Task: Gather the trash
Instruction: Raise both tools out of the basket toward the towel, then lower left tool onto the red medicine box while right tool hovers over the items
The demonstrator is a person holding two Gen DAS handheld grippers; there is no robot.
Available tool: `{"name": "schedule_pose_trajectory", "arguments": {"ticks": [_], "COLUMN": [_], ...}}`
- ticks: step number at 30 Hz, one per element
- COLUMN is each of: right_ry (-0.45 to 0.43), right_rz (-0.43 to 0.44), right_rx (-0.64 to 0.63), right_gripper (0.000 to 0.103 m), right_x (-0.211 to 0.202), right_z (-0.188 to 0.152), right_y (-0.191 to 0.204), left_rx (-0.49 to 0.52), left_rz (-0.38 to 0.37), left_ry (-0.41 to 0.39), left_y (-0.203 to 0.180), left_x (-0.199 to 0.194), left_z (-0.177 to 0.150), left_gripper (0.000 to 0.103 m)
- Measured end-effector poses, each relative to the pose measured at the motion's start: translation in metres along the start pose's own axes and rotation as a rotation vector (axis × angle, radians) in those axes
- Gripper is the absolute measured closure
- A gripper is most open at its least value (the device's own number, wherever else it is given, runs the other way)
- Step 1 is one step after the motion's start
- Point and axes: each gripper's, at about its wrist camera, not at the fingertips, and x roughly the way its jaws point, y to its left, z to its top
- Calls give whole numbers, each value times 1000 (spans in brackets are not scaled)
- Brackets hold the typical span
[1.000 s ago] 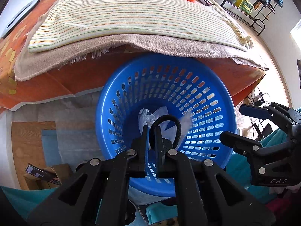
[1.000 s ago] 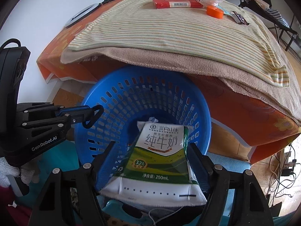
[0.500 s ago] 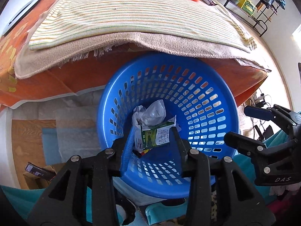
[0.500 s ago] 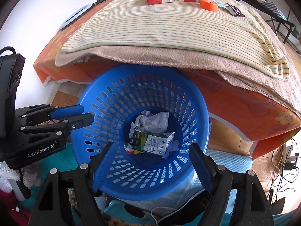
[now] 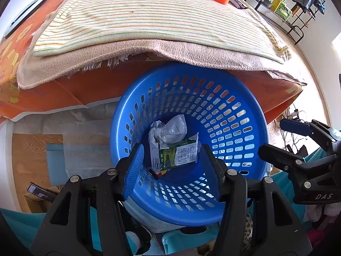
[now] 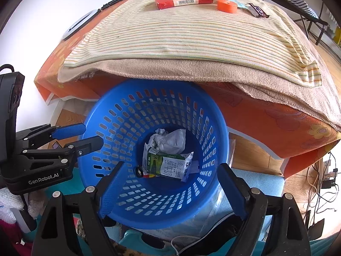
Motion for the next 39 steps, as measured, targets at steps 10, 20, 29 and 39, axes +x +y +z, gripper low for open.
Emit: {"name": "schedule_pose_trajectory", "arguments": {"ticks": [10, 20, 29, 39], "right_ry": [-32, -75, -145, -200], "right_rz": [-1, 7, 7, 20], "right_rx": [32, 61, 97, 173], "right_gripper": [14, 14, 15, 15], "right_x": [-8, -21, -42, -58], "right_z": [5, 14, 30, 62], "right_y": [-8, -21, -42, -75], "left_rx": [3, 36, 87, 145], "left_rz": [-23, -35, -29, -52], "left_ry": [-16, -46, -114, -174], "left_y": [-4, -9, -10, -10], "left_x": [-8, -20, -37, -45], "left_z": [12, 36, 81, 155], "left_gripper": [41, 39, 34, 28]}}
